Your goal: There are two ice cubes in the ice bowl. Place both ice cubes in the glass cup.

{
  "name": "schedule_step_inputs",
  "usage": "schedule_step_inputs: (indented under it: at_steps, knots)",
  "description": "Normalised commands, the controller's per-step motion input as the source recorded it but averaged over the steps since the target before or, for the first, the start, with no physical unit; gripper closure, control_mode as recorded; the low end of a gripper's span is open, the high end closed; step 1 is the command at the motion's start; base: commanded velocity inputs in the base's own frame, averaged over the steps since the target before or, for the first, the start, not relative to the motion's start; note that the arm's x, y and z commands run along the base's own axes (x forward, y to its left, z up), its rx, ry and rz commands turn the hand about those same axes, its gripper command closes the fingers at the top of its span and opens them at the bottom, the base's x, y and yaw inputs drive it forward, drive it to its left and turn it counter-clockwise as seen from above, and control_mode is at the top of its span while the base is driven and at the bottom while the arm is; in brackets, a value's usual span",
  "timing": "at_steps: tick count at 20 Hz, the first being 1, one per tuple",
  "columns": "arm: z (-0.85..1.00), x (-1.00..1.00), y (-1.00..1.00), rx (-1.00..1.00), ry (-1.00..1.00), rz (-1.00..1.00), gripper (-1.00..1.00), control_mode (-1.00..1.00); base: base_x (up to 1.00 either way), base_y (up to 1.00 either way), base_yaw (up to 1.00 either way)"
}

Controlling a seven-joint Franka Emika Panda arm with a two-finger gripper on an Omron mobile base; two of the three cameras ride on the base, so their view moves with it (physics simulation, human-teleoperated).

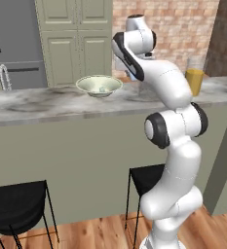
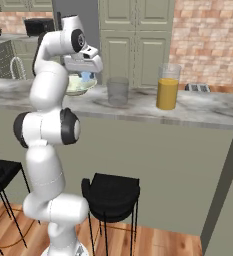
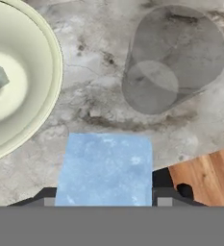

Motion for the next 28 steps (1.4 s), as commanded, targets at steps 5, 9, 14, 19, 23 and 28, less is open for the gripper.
schedule_step_inputs:
  at_steps: [5,9,14,19,23,28]
  knots:
    - [0.01,0.0,-0.55,0.05,0.0,-0.01,1.0,-1.0,0.0,0.0,0.0]
    - [0.0,0.01,-0.47,0.05,-0.07,0.0,1.0,-1.0,0.0,0.0,0.0]
    - [0.0,0.17,-0.41,0.07,-0.17,0.0,1.0,-1.0,0.0,0.0,0.0]
    - [0.0,0.23,-0.2,0.08,-0.16,0.0,1.0,-1.0,0.0,0.0,0.0]
    - [0.0,0.25,-0.06,0.02,-0.09,0.0,1.0,-1.0,0.0,0.0,0.0]
    - [0.0,0.29,-0.03,0.0,-0.05,0.0,1.0,-1.0,0.0,0.0,0.0]
